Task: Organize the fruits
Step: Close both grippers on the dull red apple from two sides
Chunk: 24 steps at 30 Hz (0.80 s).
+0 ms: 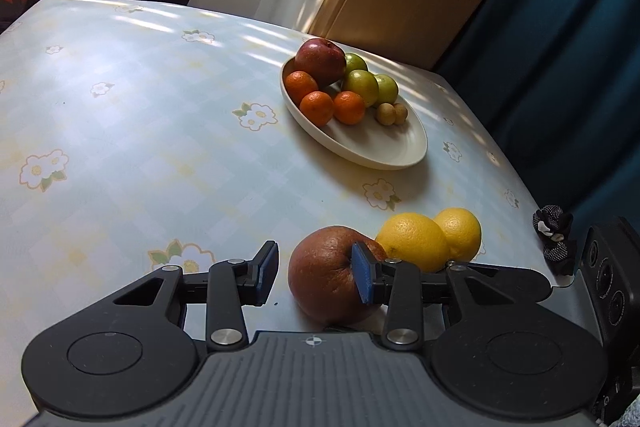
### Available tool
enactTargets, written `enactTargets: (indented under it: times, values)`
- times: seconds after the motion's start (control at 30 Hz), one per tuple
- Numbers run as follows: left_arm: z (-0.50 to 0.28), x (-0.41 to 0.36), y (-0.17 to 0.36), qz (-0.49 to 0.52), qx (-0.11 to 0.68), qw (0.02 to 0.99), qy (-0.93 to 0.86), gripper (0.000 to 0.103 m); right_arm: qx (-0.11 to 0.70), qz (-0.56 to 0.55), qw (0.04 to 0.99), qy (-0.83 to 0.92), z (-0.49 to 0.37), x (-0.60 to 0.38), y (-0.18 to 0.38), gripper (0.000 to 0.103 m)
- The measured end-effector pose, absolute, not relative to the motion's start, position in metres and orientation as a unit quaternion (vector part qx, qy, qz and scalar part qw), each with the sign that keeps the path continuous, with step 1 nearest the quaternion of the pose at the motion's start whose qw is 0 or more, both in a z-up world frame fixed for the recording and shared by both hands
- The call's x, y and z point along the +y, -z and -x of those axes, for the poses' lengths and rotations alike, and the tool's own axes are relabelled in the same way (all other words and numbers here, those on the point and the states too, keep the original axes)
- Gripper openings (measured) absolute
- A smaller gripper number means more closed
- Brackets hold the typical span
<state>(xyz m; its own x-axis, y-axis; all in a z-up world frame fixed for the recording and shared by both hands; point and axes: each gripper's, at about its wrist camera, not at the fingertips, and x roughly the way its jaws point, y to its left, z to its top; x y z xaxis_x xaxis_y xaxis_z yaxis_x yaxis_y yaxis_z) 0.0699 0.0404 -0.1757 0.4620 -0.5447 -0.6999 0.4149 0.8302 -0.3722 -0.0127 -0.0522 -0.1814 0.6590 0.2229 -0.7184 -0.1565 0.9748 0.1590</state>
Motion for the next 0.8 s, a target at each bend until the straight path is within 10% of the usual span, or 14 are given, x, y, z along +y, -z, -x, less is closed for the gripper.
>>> enactTargets:
  times: [0.8]
  values:
    - [-0.080, 0.055, 0.179, 0.102, 0.426, 0.856, 0.273, 0.042, 0.400, 0.025, 0.907, -0.128, -0.008, -0.039, 0.174, 0.050]
